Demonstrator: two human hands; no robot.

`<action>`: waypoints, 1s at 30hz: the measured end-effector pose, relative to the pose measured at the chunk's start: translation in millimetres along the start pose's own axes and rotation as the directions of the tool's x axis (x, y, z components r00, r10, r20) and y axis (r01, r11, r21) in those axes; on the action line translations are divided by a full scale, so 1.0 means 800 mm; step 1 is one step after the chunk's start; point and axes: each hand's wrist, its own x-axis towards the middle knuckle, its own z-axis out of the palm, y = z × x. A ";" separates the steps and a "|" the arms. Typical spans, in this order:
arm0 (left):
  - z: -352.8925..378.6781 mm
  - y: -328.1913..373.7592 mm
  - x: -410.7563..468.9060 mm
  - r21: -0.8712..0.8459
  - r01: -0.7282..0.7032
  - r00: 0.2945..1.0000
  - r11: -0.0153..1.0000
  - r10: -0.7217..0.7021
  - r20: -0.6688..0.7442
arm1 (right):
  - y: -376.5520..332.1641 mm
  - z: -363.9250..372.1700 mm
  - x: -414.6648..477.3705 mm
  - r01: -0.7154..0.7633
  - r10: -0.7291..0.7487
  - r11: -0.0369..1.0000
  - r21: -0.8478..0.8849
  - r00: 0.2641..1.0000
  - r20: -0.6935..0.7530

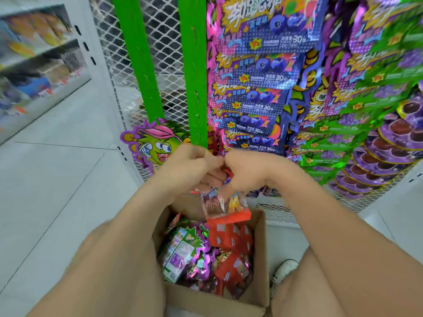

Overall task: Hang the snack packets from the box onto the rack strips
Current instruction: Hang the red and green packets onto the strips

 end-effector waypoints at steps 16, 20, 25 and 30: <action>-0.055 -0.003 0.056 0.169 -0.192 0.930 0.967 0.234 -0.282 | -0.018 0.007 0.023 0.087 0.239 0.809 0.581 0.854 -0.461; -0.064 -0.006 0.054 0.177 -0.192 0.934 0.965 0.235 -0.270 | -0.023 0.016 0.029 0.033 0.335 0.679 0.733 0.875 -0.349; -0.068 -0.014 0.051 0.221 -0.257 0.926 0.941 0.305 -0.222 | -0.021 0.024 0.042 0.093 0.334 0.664 0.742 0.851 -0.406; -0.069 -0.021 0.048 0.192 -0.283 0.918 0.940 0.324 -0.229 | -0.031 0.032 0.045 0.198 0.329 0.693 0.693 0.769 -0.548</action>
